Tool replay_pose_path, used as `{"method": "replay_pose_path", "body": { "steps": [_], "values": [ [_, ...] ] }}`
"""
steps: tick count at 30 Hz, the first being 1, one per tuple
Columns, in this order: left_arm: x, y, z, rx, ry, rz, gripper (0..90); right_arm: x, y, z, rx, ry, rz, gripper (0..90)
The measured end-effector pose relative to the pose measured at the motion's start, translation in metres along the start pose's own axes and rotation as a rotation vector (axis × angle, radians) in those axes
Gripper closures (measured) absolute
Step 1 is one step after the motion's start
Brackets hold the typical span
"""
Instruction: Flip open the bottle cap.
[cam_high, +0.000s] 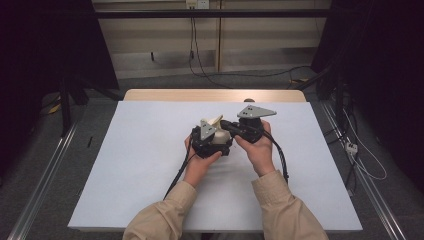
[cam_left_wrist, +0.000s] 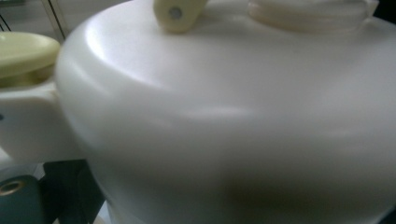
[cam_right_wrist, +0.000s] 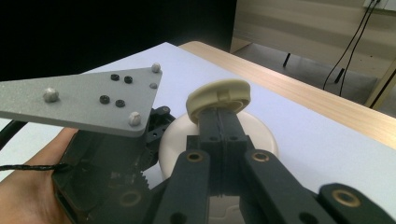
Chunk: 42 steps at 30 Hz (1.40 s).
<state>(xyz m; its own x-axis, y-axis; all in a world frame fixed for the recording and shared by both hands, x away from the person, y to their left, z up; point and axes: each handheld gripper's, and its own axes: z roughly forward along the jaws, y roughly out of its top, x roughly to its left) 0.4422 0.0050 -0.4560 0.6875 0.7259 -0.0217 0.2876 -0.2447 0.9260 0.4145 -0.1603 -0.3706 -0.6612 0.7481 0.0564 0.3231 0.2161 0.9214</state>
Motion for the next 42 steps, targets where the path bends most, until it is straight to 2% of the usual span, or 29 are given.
{"method": "replay_pose_path", "body": {
  "steps": [7, 42],
  "values": [
    [0.0, 0.0, 0.0, -0.001, 0.001, -0.001, 4.9, 0.003, 0.004, 0.003, -0.002, 0.004, -0.018, 90.0],
    [-0.001, -0.001, 0.0, -0.006, 0.012, -0.008, 4.9, -0.002, 0.006, 0.011, -0.033, -0.004, 0.002, 90.0]
  ]
}}
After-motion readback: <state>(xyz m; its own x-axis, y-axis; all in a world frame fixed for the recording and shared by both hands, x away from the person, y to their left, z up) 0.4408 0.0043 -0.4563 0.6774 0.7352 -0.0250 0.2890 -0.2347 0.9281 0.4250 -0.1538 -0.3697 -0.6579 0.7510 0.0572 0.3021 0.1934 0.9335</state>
